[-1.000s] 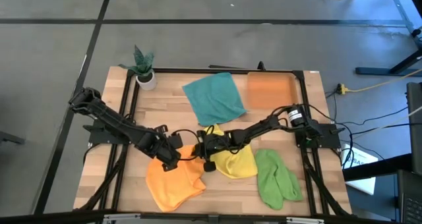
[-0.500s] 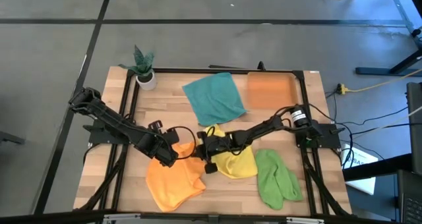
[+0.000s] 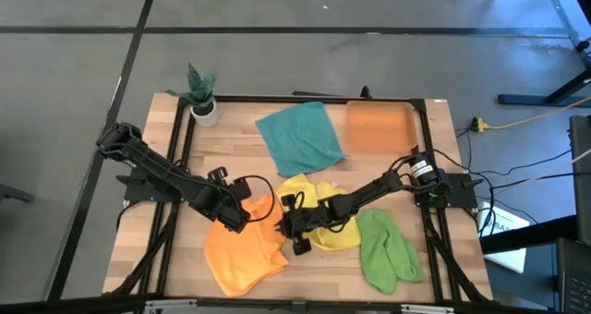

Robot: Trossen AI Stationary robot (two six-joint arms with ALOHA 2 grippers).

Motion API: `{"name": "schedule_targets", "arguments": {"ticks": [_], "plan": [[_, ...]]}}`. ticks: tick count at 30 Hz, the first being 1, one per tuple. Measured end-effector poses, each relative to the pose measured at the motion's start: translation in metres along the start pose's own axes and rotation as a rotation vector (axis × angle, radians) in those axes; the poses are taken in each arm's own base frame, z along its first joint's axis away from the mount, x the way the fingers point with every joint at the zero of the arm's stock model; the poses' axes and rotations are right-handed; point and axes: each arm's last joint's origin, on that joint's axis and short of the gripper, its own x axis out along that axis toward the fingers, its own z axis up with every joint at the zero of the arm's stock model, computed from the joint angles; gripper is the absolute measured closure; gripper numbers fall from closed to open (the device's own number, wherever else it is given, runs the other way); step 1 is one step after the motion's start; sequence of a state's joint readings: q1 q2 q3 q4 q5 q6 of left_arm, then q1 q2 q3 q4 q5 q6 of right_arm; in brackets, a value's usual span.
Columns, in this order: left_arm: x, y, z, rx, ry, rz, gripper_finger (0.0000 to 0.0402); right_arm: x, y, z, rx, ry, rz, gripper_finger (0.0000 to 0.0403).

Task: Roll microfiber towels into tight, uniform cylinder then place into a basket
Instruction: Roll the orange microfiber towel

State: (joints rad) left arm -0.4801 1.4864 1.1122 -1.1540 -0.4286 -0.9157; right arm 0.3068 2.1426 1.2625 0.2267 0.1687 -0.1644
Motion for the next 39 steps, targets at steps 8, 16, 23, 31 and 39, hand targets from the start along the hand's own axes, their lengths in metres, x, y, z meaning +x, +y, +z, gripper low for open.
{"name": "schedule_targets", "arguments": {"ticks": [8, 16, 23, 31, 39], "plan": [[0.000, 0.000, 0.000, 0.000, -0.001, -0.001, 0.0401, 0.002, 0.001, -0.001, -0.002, -0.002, -0.001, 0.0312], [0.000, 0.000, 0.000, -0.001, -0.002, -0.002, 0.0401, 0.006, 0.010, -0.004, -0.061, -0.011, -0.054, 0.0311], [0.000, 0.000, 0.000, -0.002, -0.003, -0.003, 0.0401, 0.006, 0.012, -0.003, -0.059, -0.026, -0.028, 0.0311], [0.000, -0.001, 0.001, -0.007, -0.008, -0.009, 0.0401, 0.009, 0.013, -0.003, -0.054, -0.052, -0.036, 0.0311], [0.000, -0.001, 0.001, -0.011, -0.012, -0.015, 0.0401, 0.021, 0.014, -0.015, -0.104, -0.043, -0.042, 0.0311]]}}
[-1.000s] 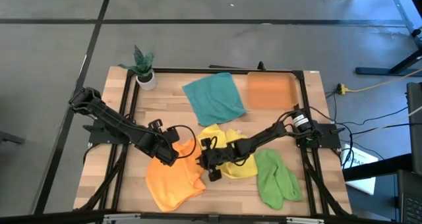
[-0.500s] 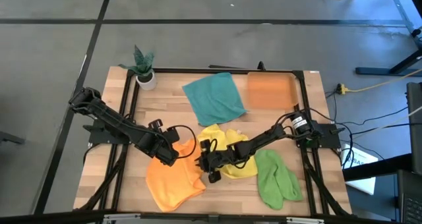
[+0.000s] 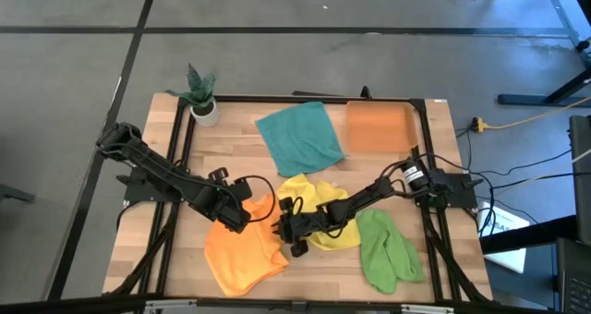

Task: Roll microfiber towels into tight, uniform cylinder then place into a basket
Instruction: Roll the orange microfiber towel

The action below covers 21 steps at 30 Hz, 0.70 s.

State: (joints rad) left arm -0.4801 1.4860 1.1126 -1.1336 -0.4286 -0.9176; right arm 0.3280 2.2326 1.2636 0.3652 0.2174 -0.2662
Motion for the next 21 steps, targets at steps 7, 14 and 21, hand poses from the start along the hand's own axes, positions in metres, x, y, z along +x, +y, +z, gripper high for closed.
{"name": "schedule_targets", "arguments": {"ticks": [7, 14, 21], "plan": [[-0.0001, -0.0001, 0.0001, -0.001, -0.001, -0.001, 0.0401, 0.0015, -0.0049, -0.0031, -0.002, 0.040, -0.131, 0.0311], [-0.0001, -0.0005, -0.0004, 0.000, 0.015, -0.014, 0.0401, 0.0018, -0.0068, -0.0038, 0.000, 0.044, -0.138, 0.0311], [-0.0001, -0.0006, -0.0004, -0.016, 0.016, -0.015, 0.0401, 0.0022, -0.0086, -0.0045, 0.006, 0.048, -0.144, 0.0343]]}}
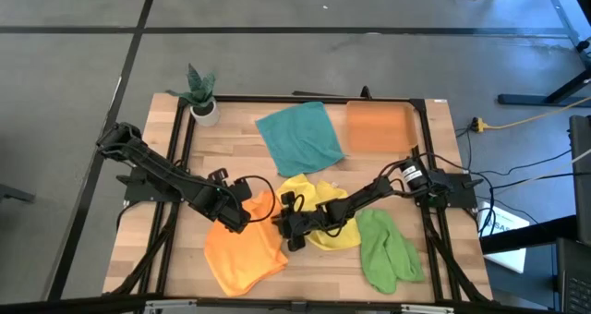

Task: Roll microfiber towels into tight, uniform cylinder then place into a basket
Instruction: Roll the orange microfiber towel

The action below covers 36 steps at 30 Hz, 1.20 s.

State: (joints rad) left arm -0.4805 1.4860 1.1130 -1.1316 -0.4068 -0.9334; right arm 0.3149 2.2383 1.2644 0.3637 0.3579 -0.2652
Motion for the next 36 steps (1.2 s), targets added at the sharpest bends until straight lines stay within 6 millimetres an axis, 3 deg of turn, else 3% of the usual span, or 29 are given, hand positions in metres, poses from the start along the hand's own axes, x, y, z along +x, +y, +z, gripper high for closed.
{"name": "schedule_targets", "arguments": {"ticks": [5, 19, 27, 36], "plan": [[0.000, 0.000, 0.000, -0.007, 0.006, -0.005, 0.0401, 0.000, 0.000, 0.000, 0.001, 0.001, 0.000, 0.0394], [-0.001, -0.001, -0.001, -0.058, 0.006, -0.006, 0.0401, -0.006, -0.007, 0.005, -0.014, 0.029, -0.098, 0.0401], [-0.001, 0.001, -0.001, -0.049, -0.031, 0.035, 0.0402, -0.030, -0.022, 0.024, -0.019, 0.062, -0.150, 0.0401], [-0.010, 0.010, 0.000, -0.063, -0.143, 0.092, 0.0402, -0.078, -0.049, 0.048, -0.058, 0.165, -0.300, 0.0402]]}}
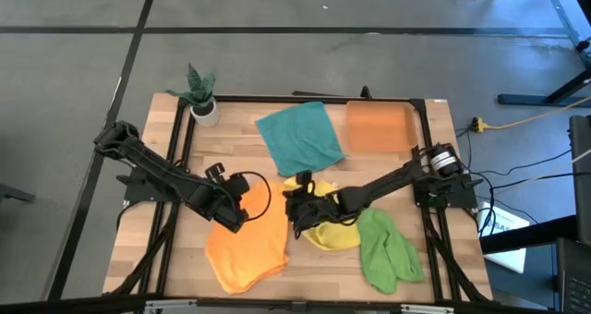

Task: Roll microfiber towels into tight, uniform cylinder then place into a basket
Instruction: Roll the orange microfiber towel

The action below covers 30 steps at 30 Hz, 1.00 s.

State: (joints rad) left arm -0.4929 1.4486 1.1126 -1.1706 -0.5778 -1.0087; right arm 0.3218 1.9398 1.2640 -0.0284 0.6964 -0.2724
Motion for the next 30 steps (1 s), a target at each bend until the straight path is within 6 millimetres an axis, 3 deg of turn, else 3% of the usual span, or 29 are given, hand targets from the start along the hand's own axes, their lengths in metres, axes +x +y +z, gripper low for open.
{"name": "schedule_targets", "arguments": {"ticks": [6, 16, 25, 30], "plan": [[-0.018, 0.014, 0.002, -0.035, -0.123, -0.013, 0.0402, -0.028, -0.029, 0.009, 0.007, 0.013, -0.070, 0.0402], [-0.045, 0.049, 0.007, -0.063, -0.346, 0.009, 0.0402, -0.049, -0.071, 0.011, -0.031, 0.036, -0.130, 0.0403], [-0.067, 0.082, 0.007, -0.048, -0.469, 0.013, 0.0402, -0.083, -0.127, 0.017, 0.018, -0.039, -0.210, 0.0403], [-0.086, 0.107, 0.012, -0.050, -0.564, 0.042, 0.0402, -0.092, -0.155, 0.016, 0.023, -0.058, -0.267, 0.0403]]}}
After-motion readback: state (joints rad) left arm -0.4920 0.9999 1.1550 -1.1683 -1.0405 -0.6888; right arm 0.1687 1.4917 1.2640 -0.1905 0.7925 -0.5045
